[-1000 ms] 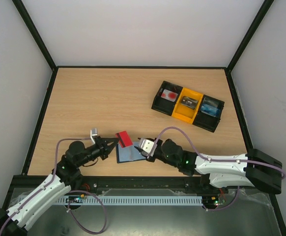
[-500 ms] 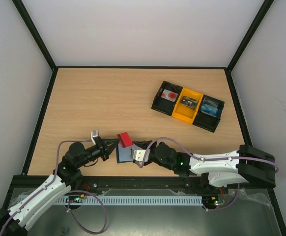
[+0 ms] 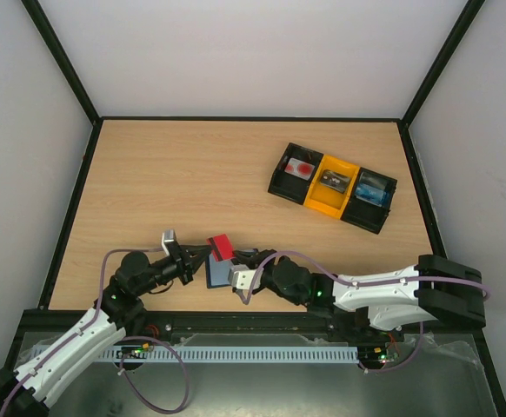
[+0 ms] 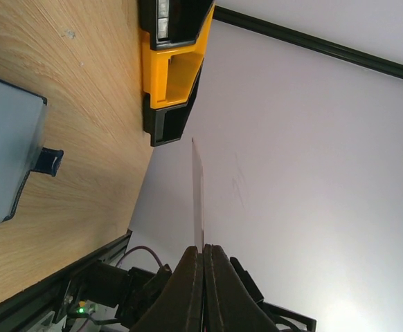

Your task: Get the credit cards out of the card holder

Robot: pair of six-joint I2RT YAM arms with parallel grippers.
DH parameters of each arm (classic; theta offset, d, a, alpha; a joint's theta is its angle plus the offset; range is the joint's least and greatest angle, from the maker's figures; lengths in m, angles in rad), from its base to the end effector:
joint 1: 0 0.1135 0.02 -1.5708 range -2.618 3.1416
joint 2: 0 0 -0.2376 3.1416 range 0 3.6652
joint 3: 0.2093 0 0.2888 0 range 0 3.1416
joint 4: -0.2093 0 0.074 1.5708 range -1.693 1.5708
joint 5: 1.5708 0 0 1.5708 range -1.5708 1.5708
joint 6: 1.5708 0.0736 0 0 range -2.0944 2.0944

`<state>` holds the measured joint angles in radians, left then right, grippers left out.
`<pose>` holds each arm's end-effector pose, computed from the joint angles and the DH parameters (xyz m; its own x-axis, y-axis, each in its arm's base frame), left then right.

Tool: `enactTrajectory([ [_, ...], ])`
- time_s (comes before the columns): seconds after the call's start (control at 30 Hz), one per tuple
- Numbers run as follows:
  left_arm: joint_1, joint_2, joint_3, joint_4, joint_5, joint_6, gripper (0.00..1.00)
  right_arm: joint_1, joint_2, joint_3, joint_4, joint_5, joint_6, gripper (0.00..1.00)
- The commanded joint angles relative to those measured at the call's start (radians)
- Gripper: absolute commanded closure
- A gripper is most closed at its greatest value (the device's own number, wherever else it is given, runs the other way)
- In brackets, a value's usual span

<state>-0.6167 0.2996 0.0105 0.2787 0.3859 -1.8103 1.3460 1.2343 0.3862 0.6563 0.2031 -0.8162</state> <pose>0.1659 -0.1516 0.1591 -0.8168 -0.5242 0.2410 -0.2082 -0.1218 -0.9705 0.0851 0.3055 0.1377 0.6343 -0.4270 -0.6444 -0.6548 0.1464 -0.7415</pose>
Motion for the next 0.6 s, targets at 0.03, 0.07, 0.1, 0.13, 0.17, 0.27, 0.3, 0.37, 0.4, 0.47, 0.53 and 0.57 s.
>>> enactTrajectory([
  [0.03,0.005,-0.004,-0.036,0.010,0.019,-0.021,0.97,0.019,0.008,0.025,0.060,0.050,-0.039,0.90],
  [0.07,0.005,-0.004,-0.036,0.010,0.019,-0.023,0.97,0.019,0.005,0.021,0.062,0.050,-0.039,0.93],
  [0.1,0.005,-0.005,-0.037,0.010,0.018,-0.026,0.97,0.020,0.001,0.014,0.063,0.048,-0.039,0.96],
  [0.13,0.005,-0.006,-0.038,0.010,0.018,-0.029,0.97,0.021,-0.003,0.009,0.065,0.042,-0.036,0.98],
  [0.17,0.005,-0.008,-0.039,0.010,0.016,-0.034,0.97,0.021,-0.007,0.003,0.066,0.038,-0.030,0.98],
  [0.27,0.005,-0.012,-0.040,0.009,0.007,-0.043,0.97,0.020,-0.012,-0.011,0.064,0.031,-0.002,0.98],
  [0.3,0.005,-0.014,-0.040,0.009,0.004,-0.045,0.96,0.021,-0.013,-0.012,0.060,0.028,0.009,0.98],
  [0.37,0.005,-0.019,-0.040,0.008,-0.009,-0.043,0.84,0.021,-0.014,-0.015,0.053,0.030,0.034,0.98],
  [0.4,0.006,-0.024,-0.039,-0.001,-0.017,-0.036,0.76,0.022,-0.018,-0.016,0.052,0.030,0.057,0.98],
  [0.47,0.007,-0.027,-0.024,-0.041,-0.037,-0.001,0.64,0.024,-0.039,-0.026,0.049,0.021,0.098,0.98],
  [0.53,0.007,-0.042,0.015,-0.122,-0.072,0.065,0.47,0.024,-0.066,-0.043,0.046,0.003,0.146,0.98],
  [0.57,0.008,-0.060,0.036,-0.167,-0.089,0.111,0.40,0.024,-0.077,-0.052,0.043,0.001,0.172,0.98],
])
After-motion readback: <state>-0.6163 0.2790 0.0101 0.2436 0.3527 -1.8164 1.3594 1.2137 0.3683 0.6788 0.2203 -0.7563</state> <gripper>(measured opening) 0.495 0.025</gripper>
